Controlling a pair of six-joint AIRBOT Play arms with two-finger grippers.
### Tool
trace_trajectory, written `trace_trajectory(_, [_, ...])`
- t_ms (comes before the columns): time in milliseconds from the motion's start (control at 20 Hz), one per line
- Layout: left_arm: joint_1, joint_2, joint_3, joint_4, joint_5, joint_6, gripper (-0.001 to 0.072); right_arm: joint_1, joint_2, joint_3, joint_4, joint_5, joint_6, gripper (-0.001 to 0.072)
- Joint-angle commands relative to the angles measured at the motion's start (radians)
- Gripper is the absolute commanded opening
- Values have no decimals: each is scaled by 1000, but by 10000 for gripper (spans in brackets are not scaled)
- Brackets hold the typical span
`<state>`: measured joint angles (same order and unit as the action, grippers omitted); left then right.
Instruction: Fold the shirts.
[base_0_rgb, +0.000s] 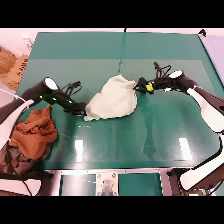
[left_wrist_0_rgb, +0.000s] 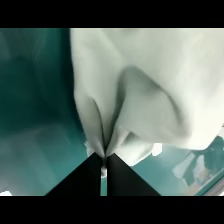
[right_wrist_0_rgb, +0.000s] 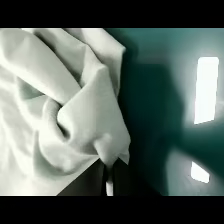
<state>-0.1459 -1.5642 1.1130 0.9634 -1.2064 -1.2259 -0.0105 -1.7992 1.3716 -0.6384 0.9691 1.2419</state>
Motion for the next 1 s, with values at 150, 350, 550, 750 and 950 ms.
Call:
trace_trajectory(150, [31, 73, 216, 105, -68, -29, 23, -77, 219, 41, -52, 105, -36, 18])
trace_trajectory(350, [31, 262, 475, 134, -92, -31, 23, -127, 514, 133, -54, 160, -72, 19])
trace_trajectory(550, [31, 453, 677, 137, -105, -53, 23, -155, 769, 261, -84, 210, -72, 19])
trace_trajectory(750, [31, 576, 745, 165, -190, -81, 23, -155, 932, 303, -163, 242, -17, 20])
trace_trajectory(950, [32, 547, 664, 212, -215, -72, 24, -153, 941, 203, -216, 405, 61, 20])
